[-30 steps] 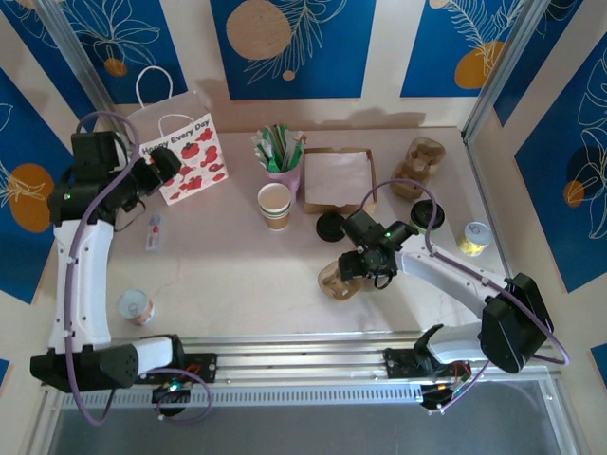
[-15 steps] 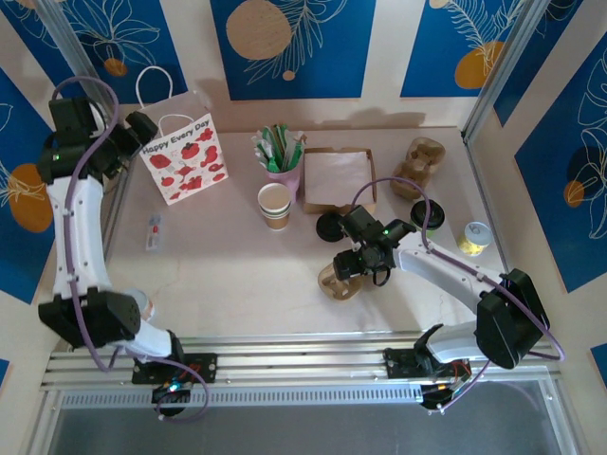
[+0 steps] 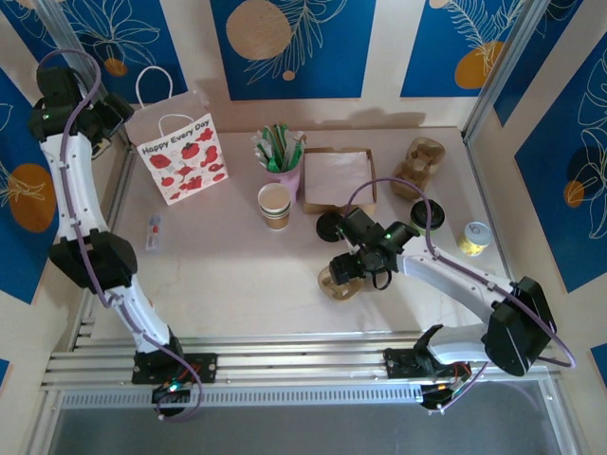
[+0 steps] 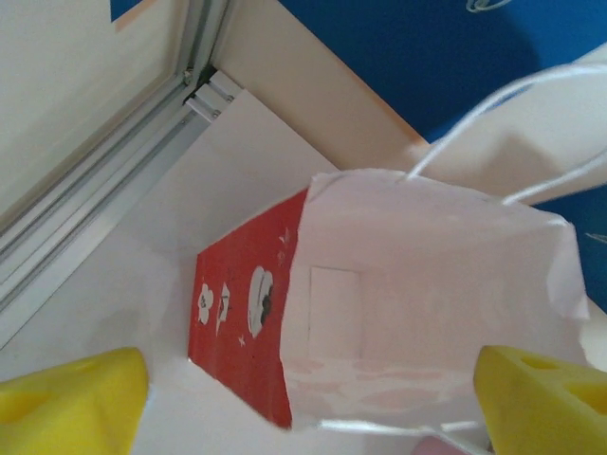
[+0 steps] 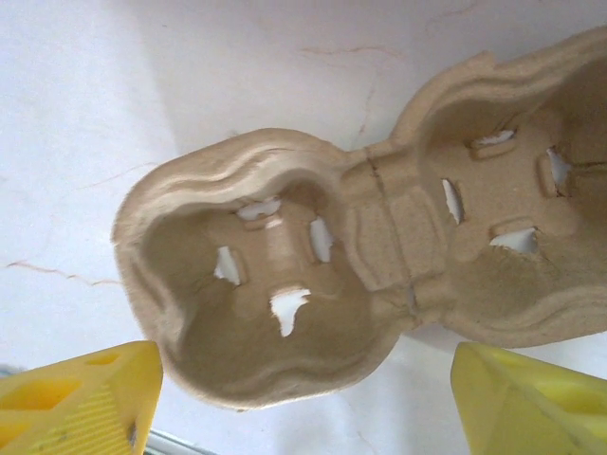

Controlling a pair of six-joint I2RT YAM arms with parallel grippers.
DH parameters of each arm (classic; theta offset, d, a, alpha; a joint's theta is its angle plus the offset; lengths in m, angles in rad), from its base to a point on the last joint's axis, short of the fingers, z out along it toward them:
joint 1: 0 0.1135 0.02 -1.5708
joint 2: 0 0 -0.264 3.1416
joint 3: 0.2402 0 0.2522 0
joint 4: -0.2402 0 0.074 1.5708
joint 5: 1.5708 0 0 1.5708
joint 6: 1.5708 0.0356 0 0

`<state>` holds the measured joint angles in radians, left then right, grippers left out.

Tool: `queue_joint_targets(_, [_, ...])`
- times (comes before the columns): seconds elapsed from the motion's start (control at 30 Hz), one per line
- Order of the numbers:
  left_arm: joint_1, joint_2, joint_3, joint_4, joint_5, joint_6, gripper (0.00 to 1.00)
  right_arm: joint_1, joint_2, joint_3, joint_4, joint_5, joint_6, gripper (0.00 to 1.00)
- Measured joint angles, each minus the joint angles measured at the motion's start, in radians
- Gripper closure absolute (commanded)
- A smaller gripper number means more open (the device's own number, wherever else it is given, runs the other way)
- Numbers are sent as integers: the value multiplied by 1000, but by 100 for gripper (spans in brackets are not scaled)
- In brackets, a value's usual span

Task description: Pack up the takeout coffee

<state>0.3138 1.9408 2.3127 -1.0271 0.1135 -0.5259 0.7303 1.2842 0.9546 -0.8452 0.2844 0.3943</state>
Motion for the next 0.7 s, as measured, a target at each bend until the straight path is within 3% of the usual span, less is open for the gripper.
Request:
queue_joint_targets(0.33, [-71,185,155,-43,-122,80,27,88,-77,52,-68,8,8,20])
queue_joint_targets(0.47, [-101,211,159,-48,-166,108,41,98,-84,52,-83,14,8,20])
queue_joint_targets(0.7, [-111,237,162,-55,-227,147,52,102,-97,52,-92,25,7,20])
